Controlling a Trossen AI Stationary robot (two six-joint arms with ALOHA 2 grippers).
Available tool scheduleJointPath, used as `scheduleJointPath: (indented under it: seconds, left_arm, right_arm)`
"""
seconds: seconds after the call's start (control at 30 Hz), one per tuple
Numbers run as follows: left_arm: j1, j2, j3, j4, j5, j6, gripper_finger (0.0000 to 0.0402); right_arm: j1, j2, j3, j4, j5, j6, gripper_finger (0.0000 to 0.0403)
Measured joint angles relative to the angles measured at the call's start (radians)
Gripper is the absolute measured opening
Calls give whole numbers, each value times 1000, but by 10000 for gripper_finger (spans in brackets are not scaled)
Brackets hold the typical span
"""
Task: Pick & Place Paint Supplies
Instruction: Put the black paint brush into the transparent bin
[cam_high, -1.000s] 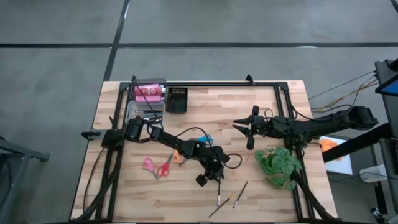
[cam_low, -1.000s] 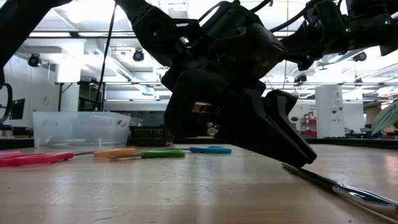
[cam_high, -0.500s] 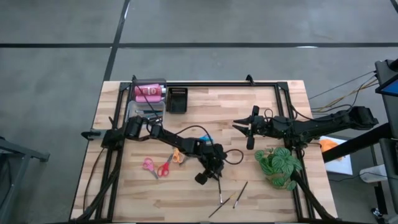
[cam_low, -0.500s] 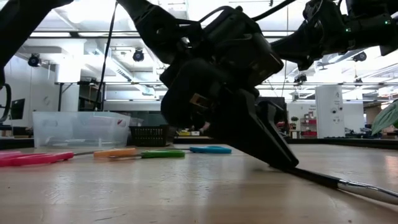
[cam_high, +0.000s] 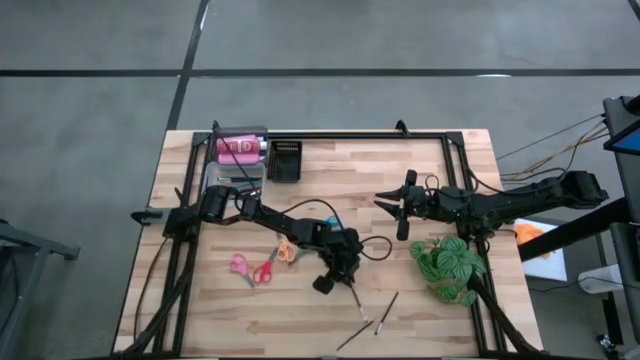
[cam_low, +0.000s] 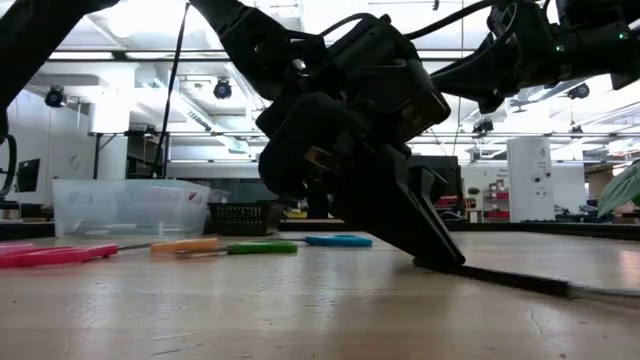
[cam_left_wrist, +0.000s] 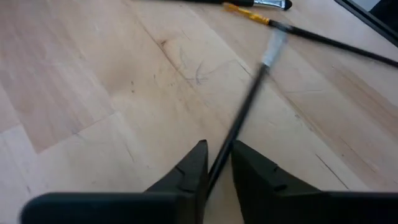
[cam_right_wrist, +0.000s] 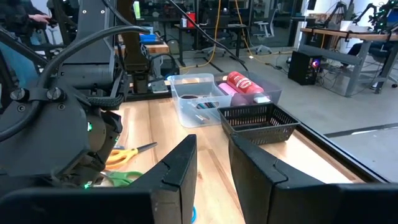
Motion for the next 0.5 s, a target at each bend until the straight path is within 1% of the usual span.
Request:
scheduleJointPath:
  seconds: [0.13,0.27,0.5]
  left_arm:
    - [1,0,-2,1,-7,-1,35]
    - [1,0,-3,0,-8,-3,11]
    - [1,-1,-3,0,-11,5,2]
  right_arm:
    - [0,0,0,0,0,0,90]
    - [0,0,0,0,0,0,90]
    - [0,0,0,0,0,0,90]
